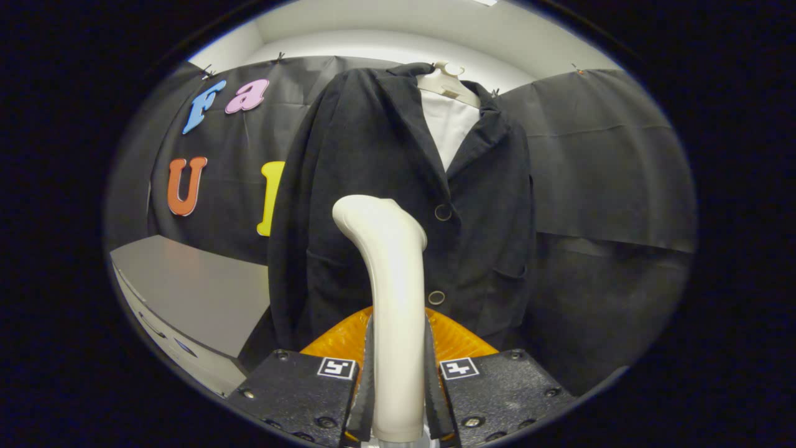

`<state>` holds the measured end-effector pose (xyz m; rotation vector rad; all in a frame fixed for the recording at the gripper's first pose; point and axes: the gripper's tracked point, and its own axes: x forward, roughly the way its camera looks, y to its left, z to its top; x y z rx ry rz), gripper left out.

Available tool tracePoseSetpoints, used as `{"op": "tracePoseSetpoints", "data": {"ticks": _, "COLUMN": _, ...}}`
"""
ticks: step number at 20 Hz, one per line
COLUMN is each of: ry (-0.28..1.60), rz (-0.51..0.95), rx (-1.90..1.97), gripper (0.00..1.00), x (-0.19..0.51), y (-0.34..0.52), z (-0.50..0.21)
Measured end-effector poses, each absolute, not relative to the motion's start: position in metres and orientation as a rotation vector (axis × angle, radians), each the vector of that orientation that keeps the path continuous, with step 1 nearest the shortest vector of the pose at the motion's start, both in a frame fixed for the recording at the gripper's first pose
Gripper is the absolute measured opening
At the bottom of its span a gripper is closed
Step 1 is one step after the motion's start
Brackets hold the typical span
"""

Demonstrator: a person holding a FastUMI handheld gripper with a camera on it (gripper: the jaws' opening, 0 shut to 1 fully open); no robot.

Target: Iron the clothes twice with a garment steamer, once on the left side and once on the right side.

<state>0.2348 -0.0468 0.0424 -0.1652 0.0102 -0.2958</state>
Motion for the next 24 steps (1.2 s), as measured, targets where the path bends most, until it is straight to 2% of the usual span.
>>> {"op": "tracePoseSetpoints", "data": {"ticks": 24, "ry": 0.303, "rz": -0.380, "rx": -0.265, "gripper": 0.36, "x": 0.216, "y": -0.075, "z": -0.132}}
